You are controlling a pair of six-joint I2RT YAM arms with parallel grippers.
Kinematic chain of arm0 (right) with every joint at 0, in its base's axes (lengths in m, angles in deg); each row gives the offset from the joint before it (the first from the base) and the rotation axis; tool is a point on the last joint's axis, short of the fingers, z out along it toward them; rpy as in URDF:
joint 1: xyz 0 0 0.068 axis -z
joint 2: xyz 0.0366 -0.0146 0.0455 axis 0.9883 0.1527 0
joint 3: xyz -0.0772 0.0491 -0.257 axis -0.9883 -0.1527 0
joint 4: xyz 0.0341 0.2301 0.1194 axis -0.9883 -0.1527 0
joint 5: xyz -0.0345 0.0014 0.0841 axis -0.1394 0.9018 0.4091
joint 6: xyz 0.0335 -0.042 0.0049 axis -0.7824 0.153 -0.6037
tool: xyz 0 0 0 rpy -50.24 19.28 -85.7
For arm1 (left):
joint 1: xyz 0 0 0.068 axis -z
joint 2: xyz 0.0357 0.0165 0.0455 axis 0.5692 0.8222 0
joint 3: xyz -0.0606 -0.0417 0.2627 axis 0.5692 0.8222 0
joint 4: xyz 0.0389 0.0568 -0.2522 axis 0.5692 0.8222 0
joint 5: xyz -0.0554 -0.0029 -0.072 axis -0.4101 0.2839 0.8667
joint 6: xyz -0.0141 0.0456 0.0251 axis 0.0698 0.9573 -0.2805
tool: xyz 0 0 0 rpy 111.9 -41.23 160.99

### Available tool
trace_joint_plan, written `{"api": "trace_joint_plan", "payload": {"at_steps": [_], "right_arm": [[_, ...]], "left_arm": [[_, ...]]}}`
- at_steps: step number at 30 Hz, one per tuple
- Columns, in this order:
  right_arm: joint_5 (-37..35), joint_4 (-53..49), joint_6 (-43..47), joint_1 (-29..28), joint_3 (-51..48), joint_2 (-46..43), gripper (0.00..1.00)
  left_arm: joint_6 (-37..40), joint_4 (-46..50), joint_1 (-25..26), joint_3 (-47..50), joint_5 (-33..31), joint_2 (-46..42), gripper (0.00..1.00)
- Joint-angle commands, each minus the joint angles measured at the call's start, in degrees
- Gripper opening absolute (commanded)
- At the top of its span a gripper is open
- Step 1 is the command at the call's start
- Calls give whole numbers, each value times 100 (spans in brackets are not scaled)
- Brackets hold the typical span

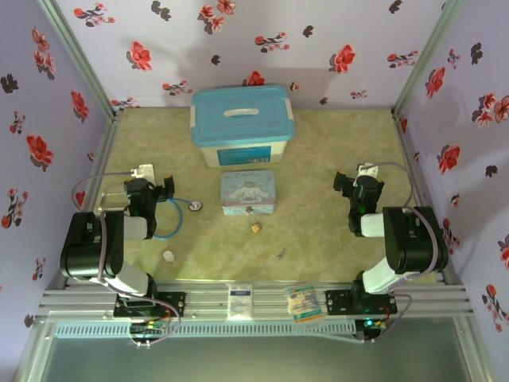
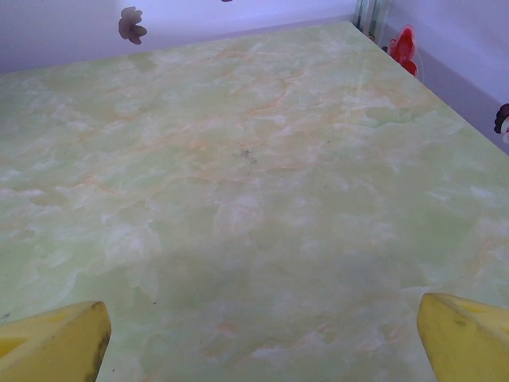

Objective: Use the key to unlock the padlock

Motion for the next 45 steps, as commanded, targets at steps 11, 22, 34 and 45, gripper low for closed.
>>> {"api": "trace_joint_plan", "payload": {"at_steps": [11, 22, 34, 45], "right_arm": [[-143, -1819, -101, -39, 606, -1014, 99], [551, -6362, -1959, 75, 2592, -1476, 99], [1127, -7775, -2938, -1457, 1908, -2728, 98], [-374, -7954, -5134, -4774, 719, -3666, 80]], "left_arm": [[-101, 1096, 3, -146, -181, -1576, 100], [-2863, 1940, 3, -239, 860, -3155, 100], [-4092, 4859, 1382, -910, 1710, -4328, 100], [-4161, 6194, 4294, -1427, 648, -3949, 100]]}}
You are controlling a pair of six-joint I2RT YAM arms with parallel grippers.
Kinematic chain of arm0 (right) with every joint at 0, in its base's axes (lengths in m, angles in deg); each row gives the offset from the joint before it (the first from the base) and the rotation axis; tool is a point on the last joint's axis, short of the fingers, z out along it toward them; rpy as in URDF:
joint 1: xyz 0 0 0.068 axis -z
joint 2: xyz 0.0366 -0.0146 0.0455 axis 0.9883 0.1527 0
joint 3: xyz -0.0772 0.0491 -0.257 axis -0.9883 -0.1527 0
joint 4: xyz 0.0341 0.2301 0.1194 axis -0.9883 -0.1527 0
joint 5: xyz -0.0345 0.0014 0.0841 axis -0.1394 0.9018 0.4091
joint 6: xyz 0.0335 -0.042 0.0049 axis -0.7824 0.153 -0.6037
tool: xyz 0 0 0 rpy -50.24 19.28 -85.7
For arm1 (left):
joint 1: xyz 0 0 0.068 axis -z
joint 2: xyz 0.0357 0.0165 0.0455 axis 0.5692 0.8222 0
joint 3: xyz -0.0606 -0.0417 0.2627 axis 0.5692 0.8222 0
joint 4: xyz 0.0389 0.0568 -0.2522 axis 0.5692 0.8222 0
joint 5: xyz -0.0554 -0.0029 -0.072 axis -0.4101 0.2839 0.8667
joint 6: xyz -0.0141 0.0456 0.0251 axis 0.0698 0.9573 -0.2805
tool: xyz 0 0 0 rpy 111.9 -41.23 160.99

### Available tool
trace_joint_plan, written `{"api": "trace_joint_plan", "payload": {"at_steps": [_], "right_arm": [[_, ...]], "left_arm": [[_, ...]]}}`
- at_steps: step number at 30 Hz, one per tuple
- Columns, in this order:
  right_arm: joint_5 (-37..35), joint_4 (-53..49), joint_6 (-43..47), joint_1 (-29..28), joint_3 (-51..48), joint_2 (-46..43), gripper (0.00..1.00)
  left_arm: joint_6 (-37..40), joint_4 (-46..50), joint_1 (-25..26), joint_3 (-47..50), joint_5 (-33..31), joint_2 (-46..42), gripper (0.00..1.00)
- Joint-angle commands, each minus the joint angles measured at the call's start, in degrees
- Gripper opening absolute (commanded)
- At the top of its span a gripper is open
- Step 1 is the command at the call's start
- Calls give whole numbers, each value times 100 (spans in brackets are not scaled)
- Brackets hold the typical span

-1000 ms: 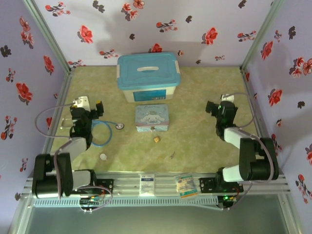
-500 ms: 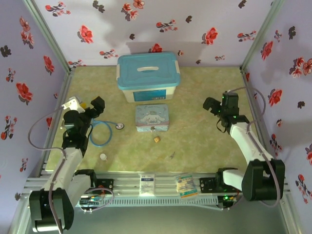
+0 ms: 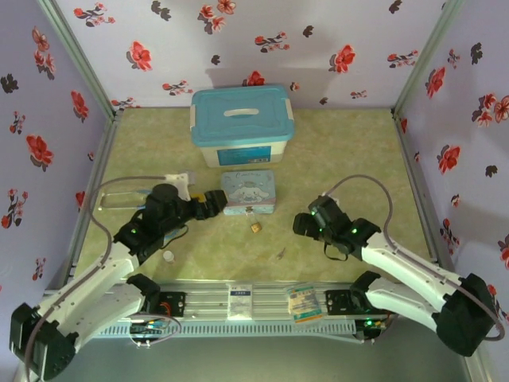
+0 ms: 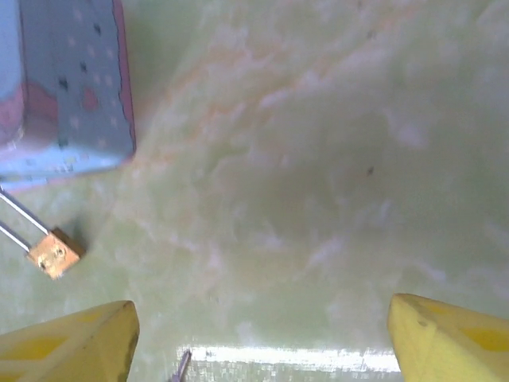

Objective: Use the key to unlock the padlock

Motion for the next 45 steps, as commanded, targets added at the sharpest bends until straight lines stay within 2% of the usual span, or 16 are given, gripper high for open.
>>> {"api": "trace_joint_plan", "payload": {"at_steps": [1, 5, 9, 12, 18, 26, 31, 34, 37, 45], "right_arm": [[-736, 102, -1072, -829, -251, -61, 79], [-1123, 355, -1451, -1588, -97, 524, 75], [-805, 757, -1503, -2008, 285, 1521, 72], [-1261, 574, -1655, -2398, 610, 2087, 69], [-1506, 503, -1921, -2636, 799, 2766, 59], [-1522, 478, -2180, -2890, 862, 3252, 46], [-1528, 288, -2296, -3033, 907, 3337, 43], [-1451, 144, -2314, -3035, 895, 3390, 29], [-1436, -212, -2304, -3067, 939, 3382, 30], [-1269, -337, -2414, -3140, 736, 3213, 34]], "left_arm": [[-183, 584, 594, -241, -722, 165, 100], [-517, 352, 885, -69, -792, 319, 100], [-754, 66, 1041, 142, -829, 371, 100], [-824, 62, 1104, 206, -926, 380, 100], [-1016, -263, 1190, 459, -997, 343, 100], [-1105, -582, 1305, 636, -1004, 390, 100], [-1153, -703, 1325, 724, -1008, 400, 100], [-1191, -720, 1325, 764, -1005, 396, 100], [-1214, -722, 1333, 788, -1004, 390, 100], [-1282, -837, 1347, 873, -1025, 387, 100]]}}
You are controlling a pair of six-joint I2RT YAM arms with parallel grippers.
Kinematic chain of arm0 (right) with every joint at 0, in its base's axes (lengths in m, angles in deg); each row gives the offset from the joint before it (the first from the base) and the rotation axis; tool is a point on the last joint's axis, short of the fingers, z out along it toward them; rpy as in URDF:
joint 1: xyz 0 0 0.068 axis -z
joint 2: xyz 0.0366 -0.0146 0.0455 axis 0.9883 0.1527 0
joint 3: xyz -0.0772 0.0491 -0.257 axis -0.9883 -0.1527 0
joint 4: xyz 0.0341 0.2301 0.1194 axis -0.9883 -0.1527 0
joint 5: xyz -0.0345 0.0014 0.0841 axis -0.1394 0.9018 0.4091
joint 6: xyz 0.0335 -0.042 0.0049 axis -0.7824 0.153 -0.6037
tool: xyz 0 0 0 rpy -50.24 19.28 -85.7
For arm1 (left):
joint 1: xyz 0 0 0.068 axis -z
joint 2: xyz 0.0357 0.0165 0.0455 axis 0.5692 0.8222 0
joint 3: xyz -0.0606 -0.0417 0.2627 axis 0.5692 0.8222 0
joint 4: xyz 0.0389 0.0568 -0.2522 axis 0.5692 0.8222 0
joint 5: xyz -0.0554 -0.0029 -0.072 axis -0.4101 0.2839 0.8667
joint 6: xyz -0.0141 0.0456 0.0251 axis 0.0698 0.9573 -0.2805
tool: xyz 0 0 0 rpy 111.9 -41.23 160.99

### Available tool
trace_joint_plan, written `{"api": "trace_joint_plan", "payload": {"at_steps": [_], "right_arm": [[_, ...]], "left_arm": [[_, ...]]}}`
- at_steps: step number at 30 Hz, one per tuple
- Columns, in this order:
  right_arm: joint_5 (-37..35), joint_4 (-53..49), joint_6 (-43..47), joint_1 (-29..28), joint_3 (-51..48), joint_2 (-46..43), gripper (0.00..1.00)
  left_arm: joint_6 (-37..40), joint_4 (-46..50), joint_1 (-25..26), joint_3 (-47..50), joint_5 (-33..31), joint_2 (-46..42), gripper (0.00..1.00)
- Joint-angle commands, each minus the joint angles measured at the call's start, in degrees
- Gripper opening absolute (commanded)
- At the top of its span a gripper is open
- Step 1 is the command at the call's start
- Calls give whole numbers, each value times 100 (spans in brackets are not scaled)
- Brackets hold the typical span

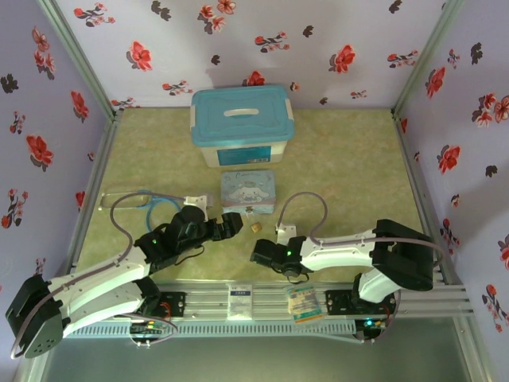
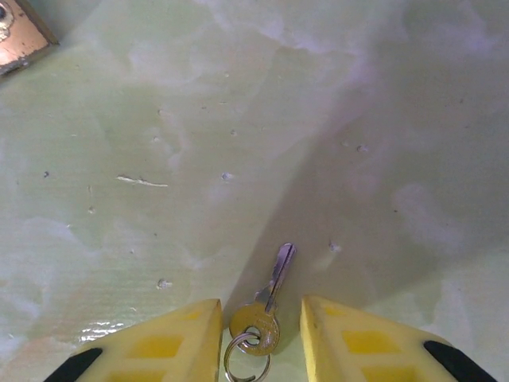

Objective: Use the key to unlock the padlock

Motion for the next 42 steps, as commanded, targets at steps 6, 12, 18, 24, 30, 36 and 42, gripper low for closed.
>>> {"api": "trace_joint_plan", "payload": {"at_steps": [6, 12, 18, 24, 30, 36, 42], "right_arm": [[336, 81, -309, -137, -527, -270, 22], [314, 508, -522, -143, -1035, -658, 20], [199, 883, -129, -36, -1466, -1111, 10], [406, 1213, 608, 319, -1854, -1687, 0], [909, 1710, 1390, 743, -2446, -3073, 0], [1696, 1715, 2035, 1500, -2799, -4758, 0], [2024, 1700, 2532, 1805, -2415, -5139, 0]], "left_arm": [[-113, -290, 49, 111, -126, 41, 100], [-162, -382, 53, 110, -120, 105, 100], [-201, -530, 88, 45, -120, 323, 100], [-249, -715, 162, -17, -123, 613, 100], [-205, -1078, 407, -14, -327, 652, 100], [-303, -2621, 639, 339, -650, 662, 99], [-697, -3618, 1190, 197, -1067, 1185, 94]]}}
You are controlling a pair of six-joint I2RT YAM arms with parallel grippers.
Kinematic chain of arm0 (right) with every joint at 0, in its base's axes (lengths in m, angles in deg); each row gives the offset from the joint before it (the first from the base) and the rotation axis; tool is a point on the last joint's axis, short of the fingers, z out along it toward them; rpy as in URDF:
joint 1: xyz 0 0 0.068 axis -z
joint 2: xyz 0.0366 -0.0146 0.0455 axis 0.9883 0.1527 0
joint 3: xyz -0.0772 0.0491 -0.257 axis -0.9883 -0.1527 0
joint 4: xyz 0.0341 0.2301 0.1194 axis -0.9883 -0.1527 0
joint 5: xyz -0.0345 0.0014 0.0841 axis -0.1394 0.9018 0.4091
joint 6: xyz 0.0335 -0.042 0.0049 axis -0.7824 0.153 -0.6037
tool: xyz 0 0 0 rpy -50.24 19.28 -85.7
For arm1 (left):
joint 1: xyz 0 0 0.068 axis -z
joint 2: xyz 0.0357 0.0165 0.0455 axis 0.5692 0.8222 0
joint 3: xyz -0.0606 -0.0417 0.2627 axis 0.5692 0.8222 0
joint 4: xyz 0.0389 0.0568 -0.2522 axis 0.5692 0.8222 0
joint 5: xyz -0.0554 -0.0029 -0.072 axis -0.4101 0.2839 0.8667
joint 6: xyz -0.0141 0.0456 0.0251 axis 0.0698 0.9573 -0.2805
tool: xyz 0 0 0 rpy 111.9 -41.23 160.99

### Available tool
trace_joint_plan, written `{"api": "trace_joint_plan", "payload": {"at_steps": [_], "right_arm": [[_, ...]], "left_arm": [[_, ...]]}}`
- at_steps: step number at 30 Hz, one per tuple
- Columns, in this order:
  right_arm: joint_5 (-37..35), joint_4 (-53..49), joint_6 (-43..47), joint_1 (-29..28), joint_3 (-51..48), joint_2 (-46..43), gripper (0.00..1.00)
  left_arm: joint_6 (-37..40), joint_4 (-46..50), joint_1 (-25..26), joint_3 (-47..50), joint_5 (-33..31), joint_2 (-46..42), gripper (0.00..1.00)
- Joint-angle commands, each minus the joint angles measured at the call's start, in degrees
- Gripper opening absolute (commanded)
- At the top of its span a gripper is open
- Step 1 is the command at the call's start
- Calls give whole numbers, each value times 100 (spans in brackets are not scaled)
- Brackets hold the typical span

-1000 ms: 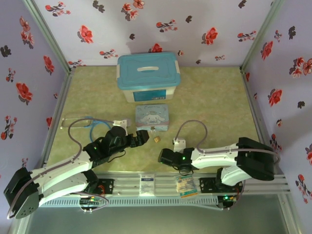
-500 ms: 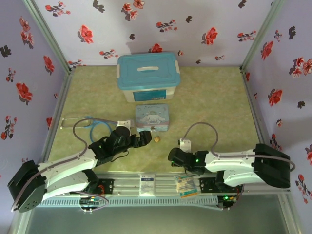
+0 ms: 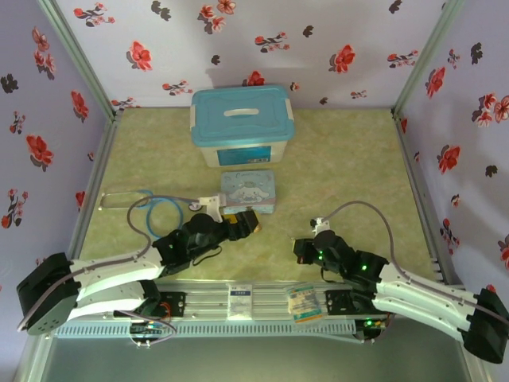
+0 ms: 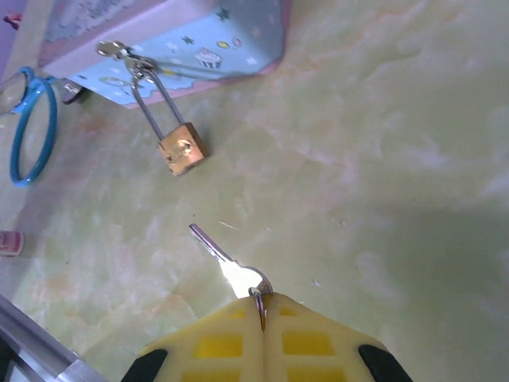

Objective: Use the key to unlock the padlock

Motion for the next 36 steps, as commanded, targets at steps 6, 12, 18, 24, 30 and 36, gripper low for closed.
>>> {"api": "trace_joint_plan", "payload": {"at_steps": [6, 12, 18, 24, 30, 36], "right_arm": [[616, 662, 638, 44, 984, 724, 0], [939, 1742, 200, 48, 1225, 1488, 0], [1031, 2141, -22, 42, 1245, 1522, 0], [1039, 2175, 5, 45, 1268, 1638, 0], [1085, 2256, 8, 45, 1357, 1822, 0], [1191, 2397, -62, 48, 1421, 2000, 0]], "left_arm": [[-498, -1409, 602, -436, -753, 908, 81], [-403, -1264, 698, -620, -779, 1122, 68], [-617, -990, 693, -369, -1061, 821, 58], [-662, -1095, 727, -340, -1053, 854, 49], [-654, -1024, 723, -348, -1054, 854, 11], [-669, -602, 726, -415, -1105, 771, 8]]}}
